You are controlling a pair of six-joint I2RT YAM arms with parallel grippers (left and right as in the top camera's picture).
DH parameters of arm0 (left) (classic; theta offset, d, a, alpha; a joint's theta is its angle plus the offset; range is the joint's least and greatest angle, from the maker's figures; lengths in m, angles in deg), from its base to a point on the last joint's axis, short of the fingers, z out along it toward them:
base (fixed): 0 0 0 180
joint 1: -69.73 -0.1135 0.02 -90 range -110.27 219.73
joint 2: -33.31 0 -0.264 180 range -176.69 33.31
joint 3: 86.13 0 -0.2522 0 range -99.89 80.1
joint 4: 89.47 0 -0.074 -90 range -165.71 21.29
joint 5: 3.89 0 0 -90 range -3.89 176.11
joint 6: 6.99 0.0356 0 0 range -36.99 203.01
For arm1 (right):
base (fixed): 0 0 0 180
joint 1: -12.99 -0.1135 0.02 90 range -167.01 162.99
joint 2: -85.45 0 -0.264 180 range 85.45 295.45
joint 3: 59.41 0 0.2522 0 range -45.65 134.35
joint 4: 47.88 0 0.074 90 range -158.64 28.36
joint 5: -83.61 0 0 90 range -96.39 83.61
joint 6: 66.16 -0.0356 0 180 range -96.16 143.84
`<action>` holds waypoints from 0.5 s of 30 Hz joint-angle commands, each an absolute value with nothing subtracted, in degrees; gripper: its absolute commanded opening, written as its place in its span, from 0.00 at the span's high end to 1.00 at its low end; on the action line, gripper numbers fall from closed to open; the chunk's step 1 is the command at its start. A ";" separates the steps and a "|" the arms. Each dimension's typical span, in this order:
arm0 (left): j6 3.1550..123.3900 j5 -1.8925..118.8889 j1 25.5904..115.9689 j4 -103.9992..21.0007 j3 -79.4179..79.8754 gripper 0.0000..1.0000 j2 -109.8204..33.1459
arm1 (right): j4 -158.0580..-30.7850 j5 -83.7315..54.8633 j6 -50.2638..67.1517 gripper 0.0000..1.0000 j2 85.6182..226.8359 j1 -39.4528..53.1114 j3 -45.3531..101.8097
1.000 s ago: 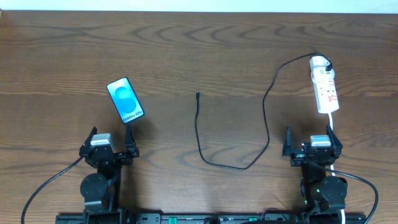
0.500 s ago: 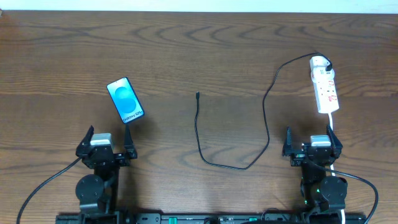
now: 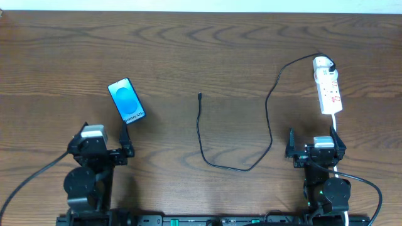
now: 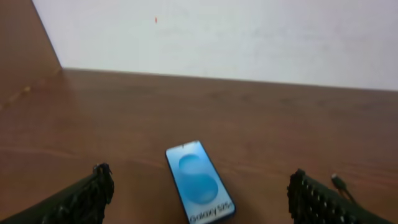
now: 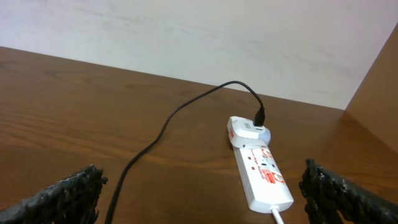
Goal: Plug charger to phone and switch on socket
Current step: 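Move the left gripper forward over the blue phone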
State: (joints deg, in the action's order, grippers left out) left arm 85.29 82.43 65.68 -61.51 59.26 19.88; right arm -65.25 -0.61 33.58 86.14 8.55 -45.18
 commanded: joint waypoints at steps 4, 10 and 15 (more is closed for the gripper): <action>82.67 82.69 65.81 -60.15 50.65 0.09 13.56 | -65.43 -0.92 33.75 0.01 85.79 8.39 -45.35; 80.05 82.69 65.79 -58.80 45.84 0.09 10.17 | -65.43 -0.92 33.75 0.01 85.79 8.41 -45.35; 79.87 82.67 65.81 -54.19 40.66 0.09 5.43 | -65.41 -0.92 33.75 0.01 85.79 8.41 -45.35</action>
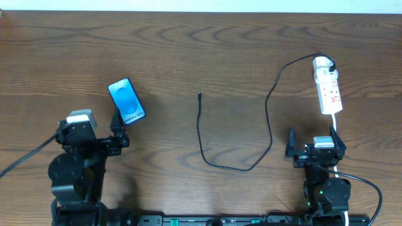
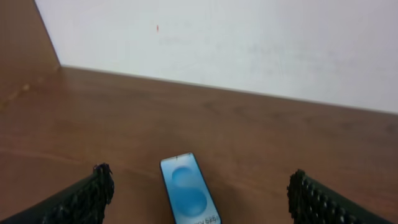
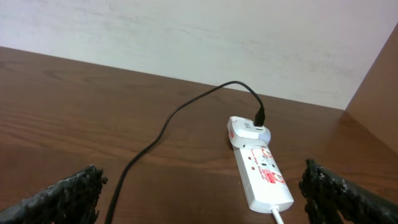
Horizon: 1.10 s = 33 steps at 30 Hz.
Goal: Plug charger to phone and switch on socket
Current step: 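Move the left gripper forward over the blue phone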
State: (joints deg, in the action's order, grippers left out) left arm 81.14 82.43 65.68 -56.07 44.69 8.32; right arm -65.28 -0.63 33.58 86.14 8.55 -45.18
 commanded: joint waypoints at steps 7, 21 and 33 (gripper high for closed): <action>79.87 81.14 65.79 -47.52 31.77 0.09 -4.56 | -65.41 -0.92 33.75 0.01 85.79 8.41 -45.35; 80.05 79.09 65.79 -37.71 12.36 0.09 -32.62 | -65.41 -0.92 33.75 0.01 85.79 8.39 -45.35; 80.35 76.46 65.79 -26.93 0.36 0.09 -55.57 | -65.41 -0.92 33.75 0.01 85.79 8.41 -45.35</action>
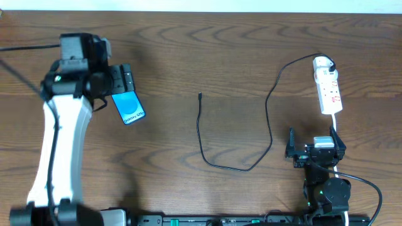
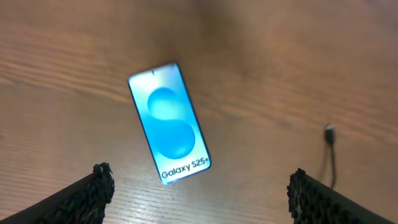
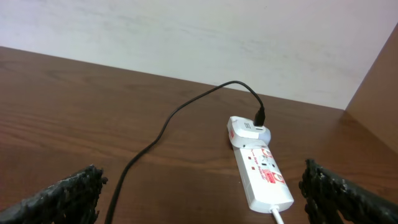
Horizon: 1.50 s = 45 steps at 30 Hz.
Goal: Plug charger to phone and switch on socket
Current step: 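Move the left gripper forward over the blue phone, then lower the left gripper and grasp the phone's bottom edge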
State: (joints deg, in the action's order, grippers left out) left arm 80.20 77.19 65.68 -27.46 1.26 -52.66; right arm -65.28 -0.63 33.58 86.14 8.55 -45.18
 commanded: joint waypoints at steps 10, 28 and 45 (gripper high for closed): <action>77.51 76.29 65.81 -30.32 0.38 0.09 -65.95 | -65.41 -0.92 33.75 0.01 85.79 8.41 -45.35; 59.74 86.72 65.96 -38.73 0.38 0.09 -79.53 | -65.41 -0.92 33.75 0.01 85.79 8.41 -45.35; 53.95 85.05 65.96 -39.17 0.49 0.09 -82.98 | -65.41 -0.92 33.75 0.01 85.79 8.41 -45.35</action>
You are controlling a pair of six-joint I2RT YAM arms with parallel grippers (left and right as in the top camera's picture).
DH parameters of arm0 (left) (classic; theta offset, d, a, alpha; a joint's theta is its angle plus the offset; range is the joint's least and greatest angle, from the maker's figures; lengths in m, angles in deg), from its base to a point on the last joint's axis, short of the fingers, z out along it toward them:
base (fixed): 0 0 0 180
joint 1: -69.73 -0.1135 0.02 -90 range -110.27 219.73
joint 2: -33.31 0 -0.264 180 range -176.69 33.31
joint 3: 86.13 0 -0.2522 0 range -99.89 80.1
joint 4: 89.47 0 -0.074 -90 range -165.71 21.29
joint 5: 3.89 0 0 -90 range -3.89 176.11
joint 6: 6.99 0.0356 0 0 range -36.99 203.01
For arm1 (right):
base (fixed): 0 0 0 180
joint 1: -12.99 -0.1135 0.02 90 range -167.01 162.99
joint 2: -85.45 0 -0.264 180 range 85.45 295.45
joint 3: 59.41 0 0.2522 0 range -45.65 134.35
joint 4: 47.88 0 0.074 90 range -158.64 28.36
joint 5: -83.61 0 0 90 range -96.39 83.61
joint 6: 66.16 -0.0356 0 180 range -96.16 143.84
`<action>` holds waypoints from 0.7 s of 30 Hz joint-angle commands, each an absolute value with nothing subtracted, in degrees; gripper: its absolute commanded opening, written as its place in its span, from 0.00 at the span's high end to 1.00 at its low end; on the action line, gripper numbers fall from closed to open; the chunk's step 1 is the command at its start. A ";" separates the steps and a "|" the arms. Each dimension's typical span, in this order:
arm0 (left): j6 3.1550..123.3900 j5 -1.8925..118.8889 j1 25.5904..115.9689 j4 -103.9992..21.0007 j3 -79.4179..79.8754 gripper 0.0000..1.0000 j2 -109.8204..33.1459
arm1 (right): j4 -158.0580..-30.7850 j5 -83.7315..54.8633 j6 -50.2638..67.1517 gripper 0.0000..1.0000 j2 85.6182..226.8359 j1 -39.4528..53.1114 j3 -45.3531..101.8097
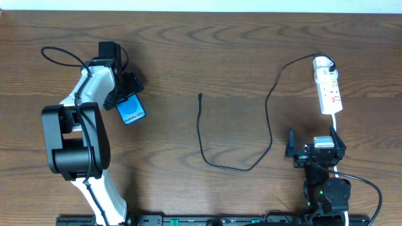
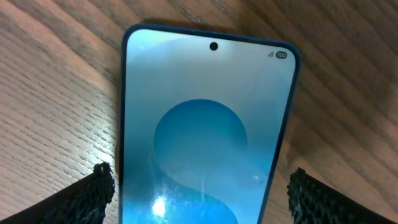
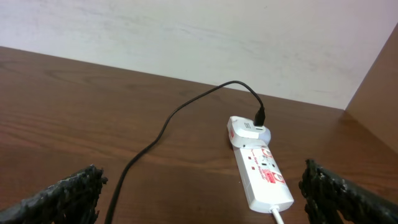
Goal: Plug charger to phone and switch on socket
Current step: 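Lower the left gripper and grasp the phone's bottom edge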
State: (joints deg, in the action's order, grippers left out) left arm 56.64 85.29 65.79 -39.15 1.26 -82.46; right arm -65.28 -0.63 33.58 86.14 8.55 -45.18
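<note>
The blue-screened phone [image 2: 202, 137] lies flat on the wooden table [image 1: 188, 56] at the left, also visible from overhead [image 1: 132, 113]. My left gripper [image 2: 202, 199] is open and low over it, one finger on each side of the phone and a small gap at both edges. From overhead the left gripper [image 1: 124, 94] covers the phone's far end. The black charger cable [image 1: 204, 147] loops across the middle, its free plug [image 1: 199, 95] lying loose. It runs to the charger [image 3: 249, 129] in the white power strip [image 3: 261, 171]. My right gripper [image 3: 199, 199] is open near the front edge.
The power strip [image 1: 328, 88] lies at the far right, with its white lead running back past my right gripper [image 1: 316, 150]. A pale wall rises behind the table's far edge.
My left gripper was well above the phone and is now close over its top end, fingers straddling it. The phone, the cable and the right arm have not moved.
Both grippers stood open near the front edge, the phone just ahead of the left one. The left arm then stood a little further left. Later it was stretched out high over the phone, looking down. Now it is low around it.
</note>
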 commanded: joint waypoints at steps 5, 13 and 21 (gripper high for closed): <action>53.95 85.05 65.96 -39.28 1.17 0.09 -83.11 | -65.41 -0.92 33.75 0.01 85.79 8.39 -45.35; 54.48 85.32 65.89 -40.24 2.65 0.09 -83.59 | -65.41 -0.92 33.75 0.01 85.79 8.41 -45.35; 56.77 85.25 65.96 -39.74 3.09 0.09 -83.61 | -65.41 -0.92 33.75 0.01 85.79 8.39 -45.35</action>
State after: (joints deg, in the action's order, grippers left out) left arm 55.68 84.97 65.76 -40.07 1.96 -82.59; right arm -65.28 -0.63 33.58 86.14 8.55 -45.18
